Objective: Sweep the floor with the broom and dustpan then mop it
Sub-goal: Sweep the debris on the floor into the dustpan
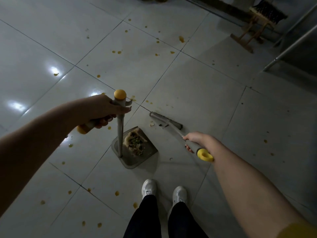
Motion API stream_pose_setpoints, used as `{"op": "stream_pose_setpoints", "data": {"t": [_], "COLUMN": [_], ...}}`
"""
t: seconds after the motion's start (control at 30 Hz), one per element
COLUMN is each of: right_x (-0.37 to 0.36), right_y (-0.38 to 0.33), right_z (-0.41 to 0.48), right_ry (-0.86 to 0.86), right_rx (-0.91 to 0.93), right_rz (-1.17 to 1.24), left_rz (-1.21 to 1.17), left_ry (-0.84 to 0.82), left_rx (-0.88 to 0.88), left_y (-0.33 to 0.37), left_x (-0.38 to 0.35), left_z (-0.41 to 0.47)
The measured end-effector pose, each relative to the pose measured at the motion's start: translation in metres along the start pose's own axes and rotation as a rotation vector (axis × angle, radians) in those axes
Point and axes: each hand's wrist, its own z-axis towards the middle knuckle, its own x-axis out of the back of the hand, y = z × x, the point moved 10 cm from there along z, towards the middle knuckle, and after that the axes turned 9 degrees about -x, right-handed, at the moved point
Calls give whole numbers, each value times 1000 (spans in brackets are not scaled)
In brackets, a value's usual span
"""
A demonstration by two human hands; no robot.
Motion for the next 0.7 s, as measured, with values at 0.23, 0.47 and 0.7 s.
{"op": "stream_pose_setpoints", "data": {"t": [0.23, 0.47, 0.7], "right_x": [-46, -5, -1], "right_y": [15, 11, -2], "right_z": [-5, -57, -60], "right_ry": [-197, -465, -284], "right_rx": [-138, -340, -243], "right_rz": [101, 203, 75], "left_rz": [0, -1, -6], "left_ry": [-24, -23, -41], "left_rx": [-35, -44, -60], "left_y": [2, 4, -2], "left_x": [-2, -5, -9], "left_z": [6, 8, 8]}}
